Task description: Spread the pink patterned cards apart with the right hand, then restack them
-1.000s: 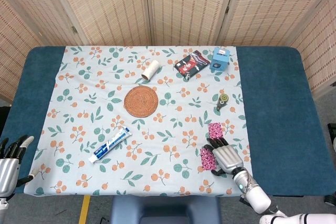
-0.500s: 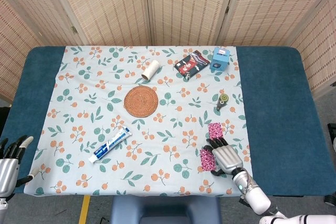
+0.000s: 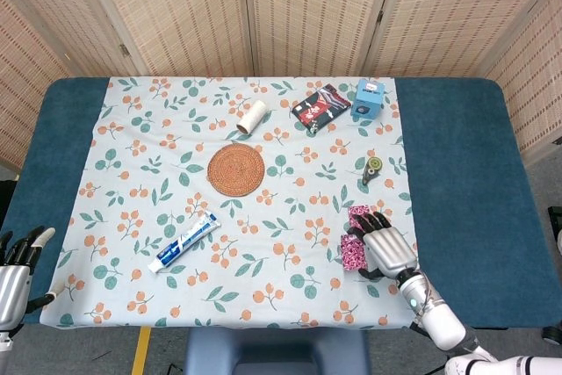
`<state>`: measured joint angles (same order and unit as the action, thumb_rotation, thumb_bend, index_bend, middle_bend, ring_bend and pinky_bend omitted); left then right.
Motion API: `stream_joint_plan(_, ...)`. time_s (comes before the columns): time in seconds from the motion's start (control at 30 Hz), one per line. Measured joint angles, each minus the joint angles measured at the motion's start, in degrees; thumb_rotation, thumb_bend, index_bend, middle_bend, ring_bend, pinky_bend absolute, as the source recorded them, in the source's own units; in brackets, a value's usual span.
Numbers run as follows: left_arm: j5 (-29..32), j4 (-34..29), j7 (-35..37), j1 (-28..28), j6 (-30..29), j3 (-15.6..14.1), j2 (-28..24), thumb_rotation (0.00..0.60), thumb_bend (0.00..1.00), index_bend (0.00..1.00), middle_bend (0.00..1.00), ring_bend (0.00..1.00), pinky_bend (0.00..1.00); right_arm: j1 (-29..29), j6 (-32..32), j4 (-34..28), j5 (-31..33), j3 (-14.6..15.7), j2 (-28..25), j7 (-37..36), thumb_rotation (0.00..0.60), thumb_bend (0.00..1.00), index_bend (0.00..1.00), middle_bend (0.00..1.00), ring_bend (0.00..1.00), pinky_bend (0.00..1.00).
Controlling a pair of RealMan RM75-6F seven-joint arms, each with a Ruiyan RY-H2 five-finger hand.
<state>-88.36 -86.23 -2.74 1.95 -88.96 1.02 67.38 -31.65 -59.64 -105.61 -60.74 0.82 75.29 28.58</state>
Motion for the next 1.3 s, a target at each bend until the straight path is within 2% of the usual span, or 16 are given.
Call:
stream_joint_plan(0.13, -0.03, -0.53, -0.51, 0.05, 0.11, -0.04, -0.10, 0.600, 0.28, 0.15, 0.13, 0.21, 0.00, -0.84, 1.50, 0.82, 0.35, -0.99, -1.64, -1.06, 0.547, 0.27, 0.23, 0.10, 0.00, 0.00)
stream_joint_plan(0.37, -0.06, -1.73, -1.67, 0.07, 0.11, -0.04, -0.51, 0.600, 0.28, 0.14, 0.13, 0.21, 0.00, -3.10, 6.17, 6.23, 2.52, -2.88, -2.26, -3.81, 0.546, 0.27, 0.23, 0.10, 0.00, 0.00)
stream_joint_plan(0.83, 0.42, -3.32, -3.09, 0.08, 0.51, -0.01, -1.14, 0.600, 0.28, 0.14, 0.13, 0.21, 0.00, -6.36, 12.66, 17.52, 4.04, -4.75, 1.90, -9.01, 0.543, 0.27, 0.23, 0.10, 0.00, 0.00)
stream_joint_plan(1.3, 0.52, -3.42, -3.39, 0.23, 0.81, 0.01, -1.18, 0.600, 0.28, 0.14, 0.13, 0.21, 0.00, -7.17, 13.49, 19.76, 3.88, -4.48, 3.75, -9.86, 0.541, 0.27, 0.23, 0.10, 0.00, 0.00)
